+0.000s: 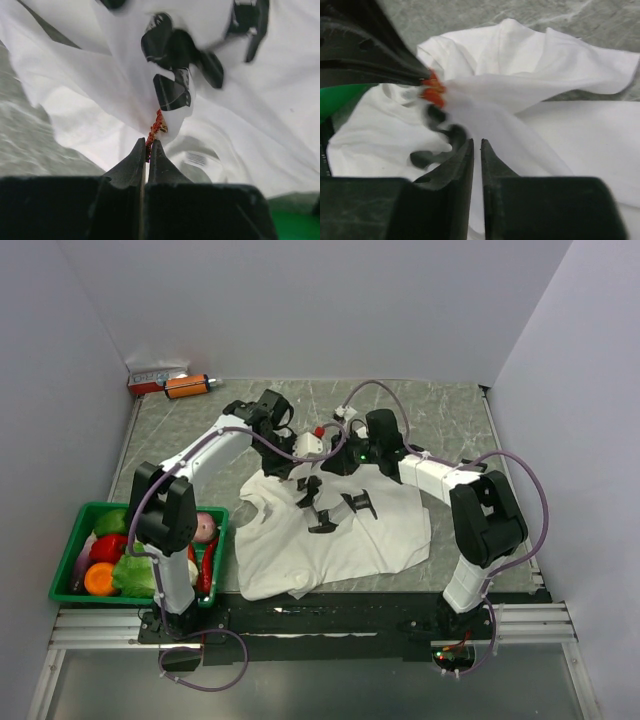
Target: Remove the brooch from the garment
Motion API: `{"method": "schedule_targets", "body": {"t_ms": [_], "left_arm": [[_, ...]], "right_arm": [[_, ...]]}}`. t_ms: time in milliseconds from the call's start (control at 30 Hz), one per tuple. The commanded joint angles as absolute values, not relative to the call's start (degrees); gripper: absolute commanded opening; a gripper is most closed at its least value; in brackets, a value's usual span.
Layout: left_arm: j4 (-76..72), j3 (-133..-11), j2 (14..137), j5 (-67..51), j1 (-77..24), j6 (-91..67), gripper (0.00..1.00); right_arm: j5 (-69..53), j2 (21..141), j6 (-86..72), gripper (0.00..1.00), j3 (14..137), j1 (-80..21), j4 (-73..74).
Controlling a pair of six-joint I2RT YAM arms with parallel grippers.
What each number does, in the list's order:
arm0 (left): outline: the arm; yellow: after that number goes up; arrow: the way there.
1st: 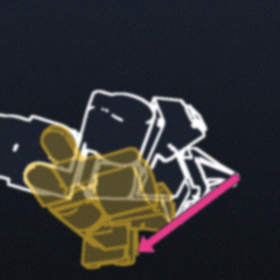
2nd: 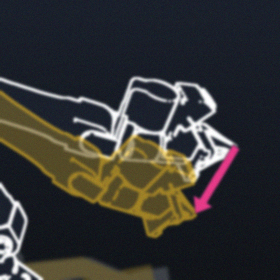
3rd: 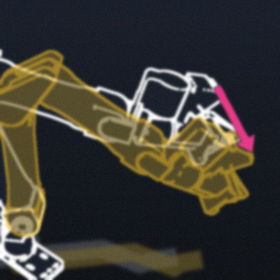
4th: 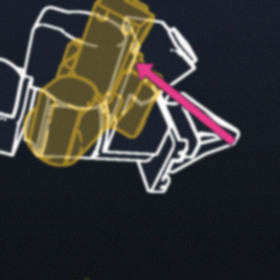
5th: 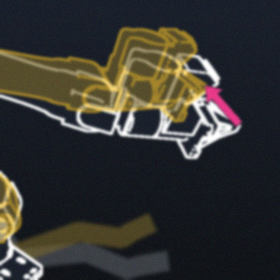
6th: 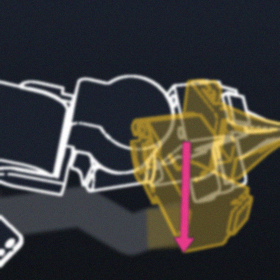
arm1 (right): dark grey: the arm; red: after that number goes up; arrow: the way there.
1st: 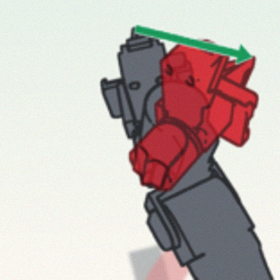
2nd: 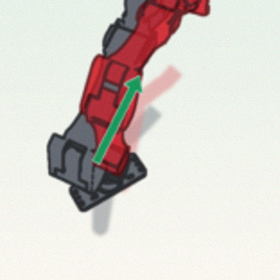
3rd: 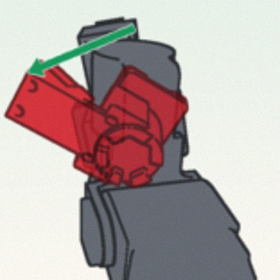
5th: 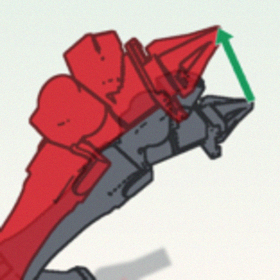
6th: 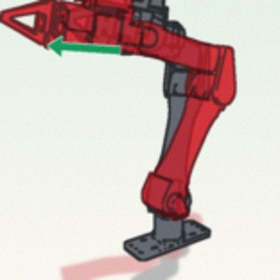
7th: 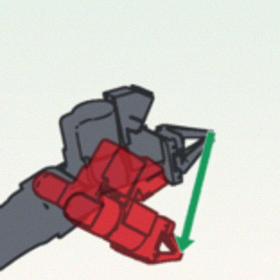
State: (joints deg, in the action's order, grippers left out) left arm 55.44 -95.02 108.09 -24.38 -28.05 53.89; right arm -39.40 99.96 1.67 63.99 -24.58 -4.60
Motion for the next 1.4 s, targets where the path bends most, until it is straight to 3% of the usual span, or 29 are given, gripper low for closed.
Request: {"method": "schedule_targets", "body": {"t_ms": [0, 200, 633, 1067, 1233, 1333, 1367], "left_arm": [[66.36, -95.72, 108.46, -23.82, -27.16, 55.90, 0.01], [66.71, -95.54, 108.54, -23.47, -27.16, 55.20, 0.01], [66.54, -97.12, 109.86, -23.29, -27.16, 51.25, 0.01], [69.78, -101.16, 111.01, -28.82, -26.54, 45.18, 0.02], [69.52, -100.12, 111.18, -32.17, -26.19, 42.54, 0.02], [69.52, -98.36, 110.66, -32.69, -26.19, 42.45, 0.06], [69.43, -98.00, 110.48, -32.78, -26.19, 42.54, 0.12]], "right_arm": [[-40.15, 98.27, 4.22, 0.30, 65.31, -23.03, -5.01], [-46.40, 96.50, 5.54, 0.44, 62.58, -23.12, -6.50], [-53.44, 100.89, 1.41, 0.50, 64.68, -26.63, -10.99], [-57.30, 107.39, -7.55, 0.58, 63.54, -29.88, -24.86], [-55.29, 107.32, -19.22, 0.58, 61.62, -28.83, -31.45], [-54.75, 103.99, -24.00, 0.58, 57.93, -26.81, -35.33], [-54.93, 102.15, -22.86, 0.58, 57.05, -26.72, -32.72]]}}
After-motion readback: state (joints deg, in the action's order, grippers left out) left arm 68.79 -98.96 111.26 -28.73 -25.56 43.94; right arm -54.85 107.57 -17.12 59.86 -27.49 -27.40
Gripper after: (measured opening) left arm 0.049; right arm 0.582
